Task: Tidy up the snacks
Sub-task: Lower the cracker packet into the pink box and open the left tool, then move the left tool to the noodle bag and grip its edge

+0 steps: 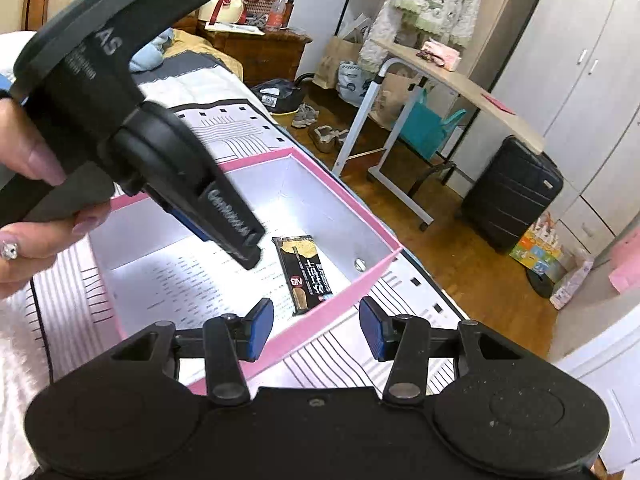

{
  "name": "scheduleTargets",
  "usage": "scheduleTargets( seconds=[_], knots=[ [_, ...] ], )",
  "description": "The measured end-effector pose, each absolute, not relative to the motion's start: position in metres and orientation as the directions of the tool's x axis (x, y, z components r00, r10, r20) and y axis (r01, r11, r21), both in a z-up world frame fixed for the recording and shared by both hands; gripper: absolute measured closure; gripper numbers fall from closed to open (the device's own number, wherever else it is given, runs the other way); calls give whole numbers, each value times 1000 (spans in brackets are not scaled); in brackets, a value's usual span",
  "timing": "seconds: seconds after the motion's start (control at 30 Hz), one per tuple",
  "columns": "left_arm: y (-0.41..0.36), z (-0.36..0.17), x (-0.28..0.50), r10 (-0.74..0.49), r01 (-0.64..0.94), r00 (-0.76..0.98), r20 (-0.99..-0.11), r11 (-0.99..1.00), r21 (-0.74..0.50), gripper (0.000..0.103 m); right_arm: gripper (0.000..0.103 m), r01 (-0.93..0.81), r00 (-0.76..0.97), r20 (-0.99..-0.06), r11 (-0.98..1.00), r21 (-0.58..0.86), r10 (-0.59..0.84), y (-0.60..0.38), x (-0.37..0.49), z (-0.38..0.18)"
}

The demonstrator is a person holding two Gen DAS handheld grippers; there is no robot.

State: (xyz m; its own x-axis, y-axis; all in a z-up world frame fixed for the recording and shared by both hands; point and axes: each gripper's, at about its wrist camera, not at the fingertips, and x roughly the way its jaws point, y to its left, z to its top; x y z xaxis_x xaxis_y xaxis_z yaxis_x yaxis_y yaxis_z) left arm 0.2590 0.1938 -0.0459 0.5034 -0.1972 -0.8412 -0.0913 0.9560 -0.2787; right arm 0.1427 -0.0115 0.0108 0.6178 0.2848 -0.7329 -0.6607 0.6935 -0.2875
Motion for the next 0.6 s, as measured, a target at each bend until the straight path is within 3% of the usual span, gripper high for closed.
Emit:
scheduleTargets(
  seconds=[0.2,0.6],
  knots=[
    [178,-6,222,-179,-16,529,-829,975,-220,58,47,-638,637,-717,716,-283,284,-32,116,33],
    [118,56,148,-167,178,623,-764,982,-69,41,34,-565,660,-703,792,-232,265,-101,63,55]
  ],
)
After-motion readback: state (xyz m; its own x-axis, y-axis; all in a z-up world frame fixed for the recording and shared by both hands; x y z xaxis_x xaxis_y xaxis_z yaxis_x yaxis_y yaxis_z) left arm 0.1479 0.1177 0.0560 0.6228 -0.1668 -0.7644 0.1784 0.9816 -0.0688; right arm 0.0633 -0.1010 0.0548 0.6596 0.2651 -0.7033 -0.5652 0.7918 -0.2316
